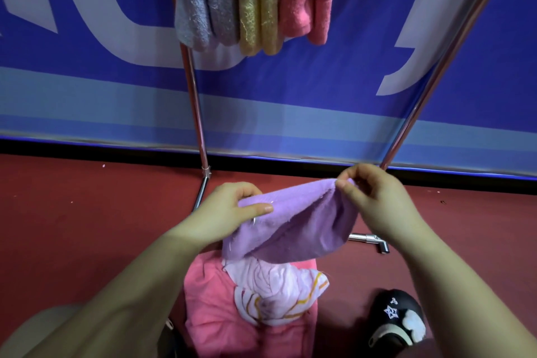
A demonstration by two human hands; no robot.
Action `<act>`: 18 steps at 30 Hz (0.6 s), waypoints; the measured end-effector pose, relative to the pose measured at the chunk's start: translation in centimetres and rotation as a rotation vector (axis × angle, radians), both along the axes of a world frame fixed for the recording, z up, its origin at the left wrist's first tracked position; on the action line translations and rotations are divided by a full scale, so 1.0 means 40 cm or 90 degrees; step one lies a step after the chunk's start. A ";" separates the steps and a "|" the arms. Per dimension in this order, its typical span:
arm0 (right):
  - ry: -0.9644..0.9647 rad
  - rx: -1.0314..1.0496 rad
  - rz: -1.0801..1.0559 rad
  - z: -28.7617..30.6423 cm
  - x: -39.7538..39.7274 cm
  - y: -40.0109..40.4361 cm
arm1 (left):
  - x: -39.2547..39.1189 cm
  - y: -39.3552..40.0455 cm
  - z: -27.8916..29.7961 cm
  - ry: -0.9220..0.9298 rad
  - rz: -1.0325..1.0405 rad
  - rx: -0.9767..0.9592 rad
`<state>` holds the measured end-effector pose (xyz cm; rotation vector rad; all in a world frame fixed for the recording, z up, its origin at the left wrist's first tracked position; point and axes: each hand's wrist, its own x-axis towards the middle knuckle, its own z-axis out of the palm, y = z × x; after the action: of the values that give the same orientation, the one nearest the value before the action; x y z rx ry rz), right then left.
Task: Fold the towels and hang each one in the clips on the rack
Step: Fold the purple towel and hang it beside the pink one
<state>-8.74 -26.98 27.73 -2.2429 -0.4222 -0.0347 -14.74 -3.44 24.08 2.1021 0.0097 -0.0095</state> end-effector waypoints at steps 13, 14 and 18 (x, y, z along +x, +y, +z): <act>0.072 0.130 -0.185 -0.033 0.012 -0.035 | -0.014 0.017 0.004 0.106 0.258 -0.468; 0.091 0.174 -0.193 -0.039 0.007 -0.026 | -0.013 0.002 0.003 0.108 0.276 -0.506; 0.179 0.300 -0.172 -0.051 -0.024 0.037 | -0.007 -0.074 0.004 0.145 0.261 -0.599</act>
<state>-9.70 -25.51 25.68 -1.7878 0.0451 0.0372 -15.03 -6.39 24.23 1.1209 0.4794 -0.0050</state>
